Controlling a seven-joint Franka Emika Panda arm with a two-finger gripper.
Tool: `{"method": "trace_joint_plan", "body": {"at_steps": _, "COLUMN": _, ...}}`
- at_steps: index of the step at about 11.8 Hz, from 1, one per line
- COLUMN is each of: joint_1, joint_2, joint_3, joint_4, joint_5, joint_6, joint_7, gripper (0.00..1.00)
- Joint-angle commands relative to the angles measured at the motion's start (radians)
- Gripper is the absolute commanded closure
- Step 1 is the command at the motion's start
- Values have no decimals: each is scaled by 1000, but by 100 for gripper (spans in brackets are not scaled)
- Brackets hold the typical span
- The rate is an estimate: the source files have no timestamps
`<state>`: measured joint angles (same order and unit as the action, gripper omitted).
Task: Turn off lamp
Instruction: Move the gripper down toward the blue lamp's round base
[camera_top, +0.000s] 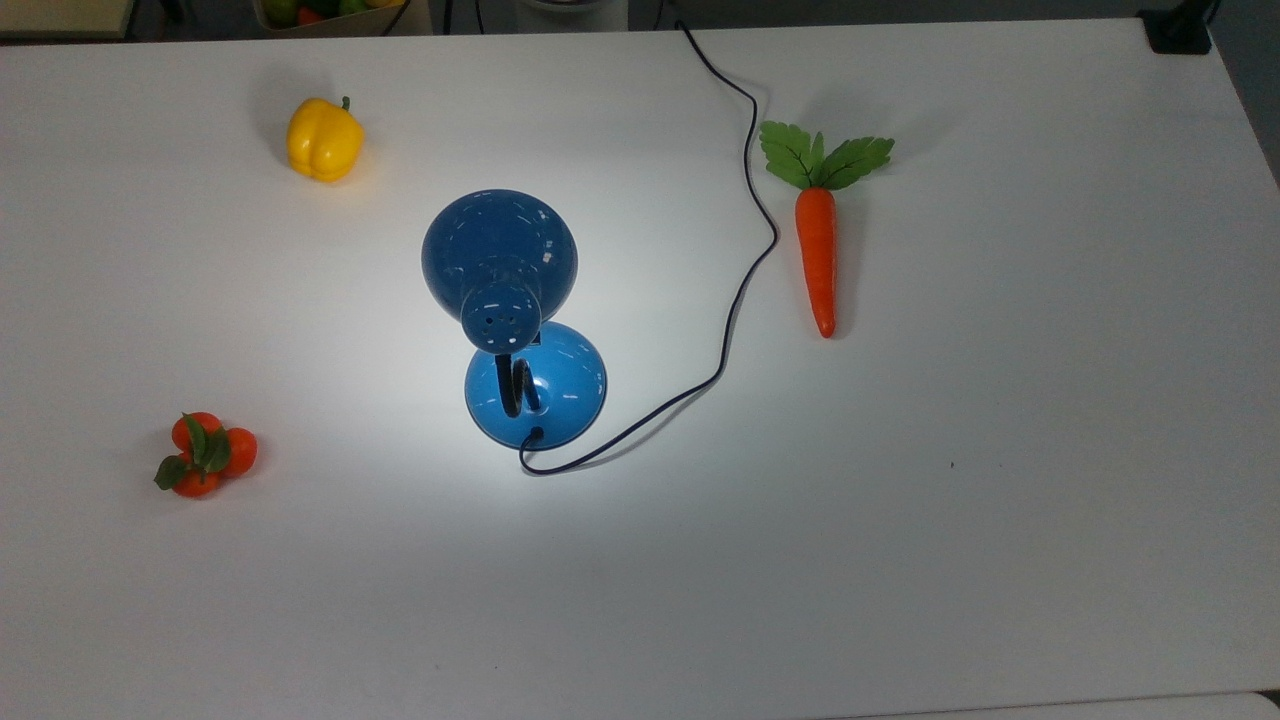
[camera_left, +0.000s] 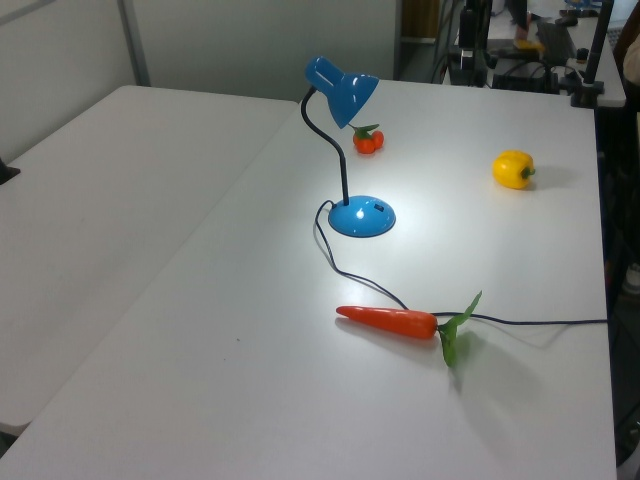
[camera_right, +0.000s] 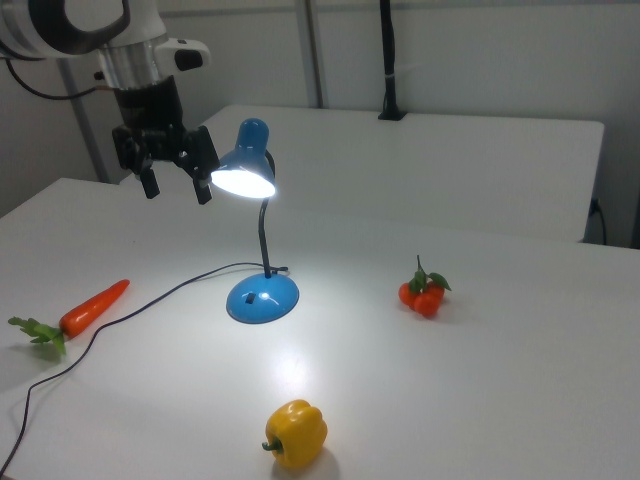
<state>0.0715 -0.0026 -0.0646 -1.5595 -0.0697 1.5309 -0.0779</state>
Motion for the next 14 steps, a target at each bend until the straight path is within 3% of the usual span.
{"method": "trace_joint_plan", "body": {"at_steps": 1, "joint_1": 1, "joint_2": 3, "joint_3": -9, "joint_4": 16, "joint_5": 10, "joint_6": -28, "joint_7": -23, "gripper": 0}}
{"method": "trace_joint_plan", "body": {"at_steps": 7, "joint_1": 5, "joint_2": 10, "joint_3": -7, "joint_4": 15, "joint_5": 21, "joint_6": 9, "joint_7": 79, "gripper": 0}}
{"method": "trace_joint_plan", "body": {"at_steps": 11, "joint_1": 2, "joint_2": 10, "joint_3": -7, "joint_4": 15, "joint_5": 21, "joint_6": 11, "joint_7": 72, "gripper": 0}}
{"method": "trace_joint_plan", "body": {"at_steps": 13, "joint_1": 2, "joint_2": 10, "joint_3": -7, "joint_4": 13, "joint_5": 21, "joint_6": 11, "joint_7": 67, "gripper": 19}}
{"method": "trace_joint_plan", "body": {"at_steps": 14, "joint_1": 4, "joint_2": 12, "joint_3": -6, "joint_4": 10, "joint_5": 21, "joint_6": 12, "joint_7": 63, "gripper": 35}}
